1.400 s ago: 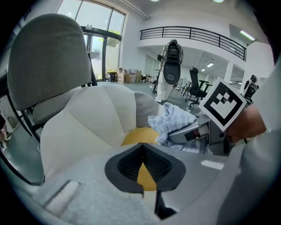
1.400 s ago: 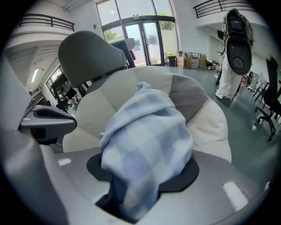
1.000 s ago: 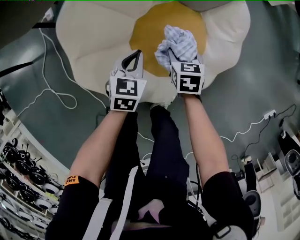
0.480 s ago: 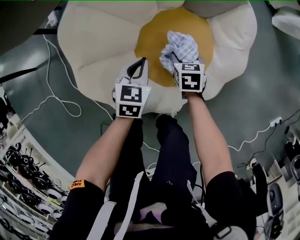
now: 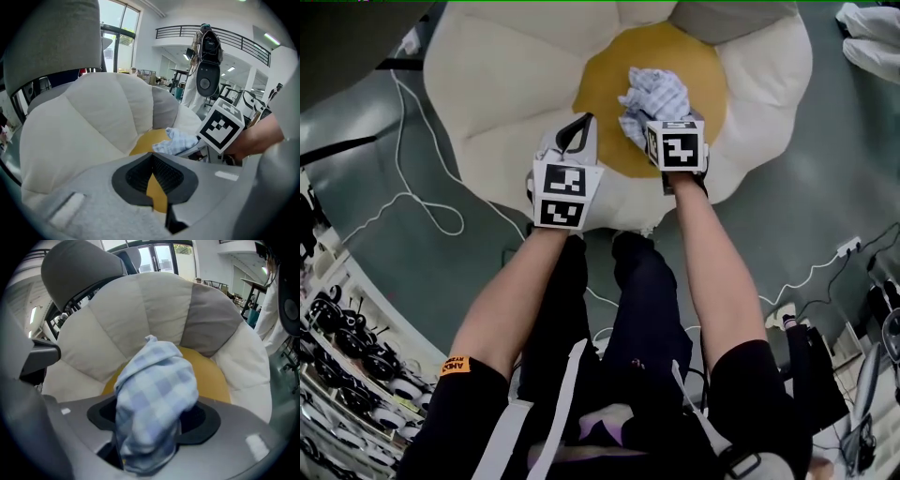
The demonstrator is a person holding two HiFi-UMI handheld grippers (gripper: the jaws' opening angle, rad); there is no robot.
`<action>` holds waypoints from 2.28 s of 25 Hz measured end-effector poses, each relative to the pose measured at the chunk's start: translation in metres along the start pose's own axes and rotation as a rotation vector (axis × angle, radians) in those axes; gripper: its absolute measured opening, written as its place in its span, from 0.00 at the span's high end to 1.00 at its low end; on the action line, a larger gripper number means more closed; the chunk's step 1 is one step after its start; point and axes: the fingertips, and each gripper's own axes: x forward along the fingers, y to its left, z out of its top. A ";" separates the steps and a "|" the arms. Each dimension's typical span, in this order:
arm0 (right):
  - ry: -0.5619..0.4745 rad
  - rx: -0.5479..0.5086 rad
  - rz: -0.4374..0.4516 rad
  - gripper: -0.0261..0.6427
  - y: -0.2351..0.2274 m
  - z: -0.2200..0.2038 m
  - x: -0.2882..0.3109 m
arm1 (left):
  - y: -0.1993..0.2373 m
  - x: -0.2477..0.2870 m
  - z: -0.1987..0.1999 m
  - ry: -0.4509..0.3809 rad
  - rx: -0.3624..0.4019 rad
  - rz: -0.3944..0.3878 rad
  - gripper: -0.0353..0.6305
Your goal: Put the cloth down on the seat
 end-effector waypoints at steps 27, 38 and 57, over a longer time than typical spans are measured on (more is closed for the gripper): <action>-0.328 0.113 -0.105 0.81 0.087 0.086 -0.324 | -0.060 -0.221 0.157 -0.113 -0.016 -0.086 0.95; -0.390 0.066 -0.105 0.96 0.140 0.094 -0.424 | -0.067 -0.326 0.192 -0.193 -0.038 -0.089 0.95; -0.603 0.080 -0.187 0.96 0.213 0.109 -0.585 | -0.092 -0.470 0.240 -0.332 0.061 -0.297 0.95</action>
